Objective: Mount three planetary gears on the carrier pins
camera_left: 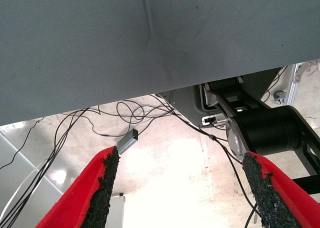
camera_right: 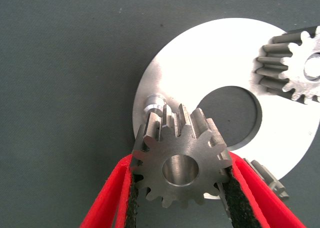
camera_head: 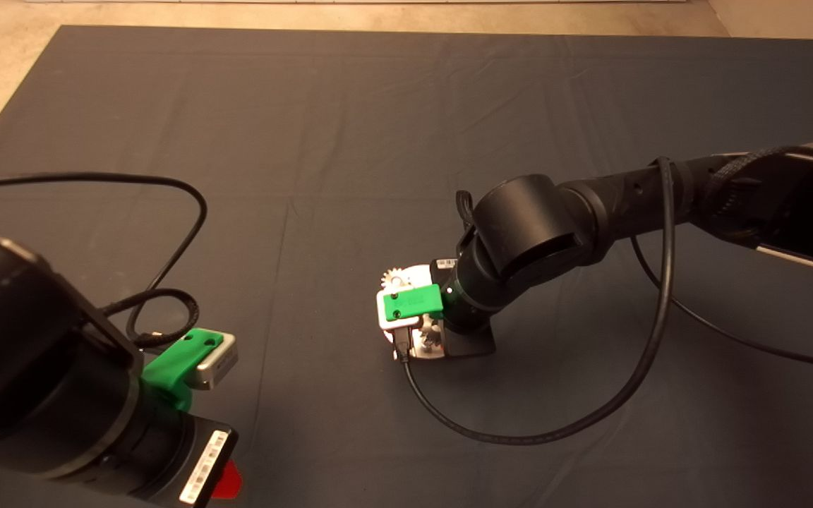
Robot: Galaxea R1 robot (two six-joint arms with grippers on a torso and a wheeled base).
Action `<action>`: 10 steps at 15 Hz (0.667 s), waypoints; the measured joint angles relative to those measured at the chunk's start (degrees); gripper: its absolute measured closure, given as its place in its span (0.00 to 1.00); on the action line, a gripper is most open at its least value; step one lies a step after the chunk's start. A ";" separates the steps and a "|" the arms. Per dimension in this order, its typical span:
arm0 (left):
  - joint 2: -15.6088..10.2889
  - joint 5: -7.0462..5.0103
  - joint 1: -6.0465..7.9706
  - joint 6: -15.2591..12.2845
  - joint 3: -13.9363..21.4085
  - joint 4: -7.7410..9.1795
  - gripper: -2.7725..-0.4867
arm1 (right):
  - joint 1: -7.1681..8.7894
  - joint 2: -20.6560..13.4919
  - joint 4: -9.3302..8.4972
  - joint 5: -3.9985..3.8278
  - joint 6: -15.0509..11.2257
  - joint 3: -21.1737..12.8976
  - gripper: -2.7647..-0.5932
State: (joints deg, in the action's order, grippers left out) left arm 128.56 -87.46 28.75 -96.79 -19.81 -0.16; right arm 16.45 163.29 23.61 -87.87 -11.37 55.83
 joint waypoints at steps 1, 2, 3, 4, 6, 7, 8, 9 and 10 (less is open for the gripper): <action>0.00 0.02 -0.01 0.01 0.00 0.00 0.45 | -0.02 0.00 0.00 0.00 0.00 -0.13 0.79; 0.00 0.02 0.00 0.02 0.00 0.00 0.45 | 0.00 0.02 -0.01 0.00 -0.01 -0.18 0.79; 0.00 0.00 0.00 0.02 0.00 0.00 0.45 | 0.00 0.02 0.00 0.00 -0.02 -0.27 0.79; 0.00 0.02 0.00 0.00 0.00 0.00 0.45 | 0.01 0.05 -0.02 0.00 -0.02 -0.38 0.79; 0.00 0.00 0.00 0.02 0.00 0.00 0.45 | 0.04 0.05 -0.02 -0.02 -0.02 -0.38 0.79; 0.00 0.00 -0.01 0.02 0.00 0.00 0.45 | 0.04 0.05 -0.02 0.00 -0.02 -0.38 0.79; 0.00 0.02 0.00 0.02 0.00 0.00 0.45 | 0.04 0.05 -0.02 0.00 -0.03 -0.38 0.79; 0.00 0.02 0.00 0.02 0.00 0.00 0.45 | 0.04 0.07 -0.02 0.00 -0.02 -0.38 0.79; 0.00 0.01 -0.01 0.02 0.00 0.00 0.45 | 0.01 0.07 -0.02 0.00 -0.02 -0.38 0.79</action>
State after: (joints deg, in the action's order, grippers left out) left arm 128.56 -87.44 28.73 -96.77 -19.81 -0.16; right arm 16.46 163.37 23.59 -87.87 -11.40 55.46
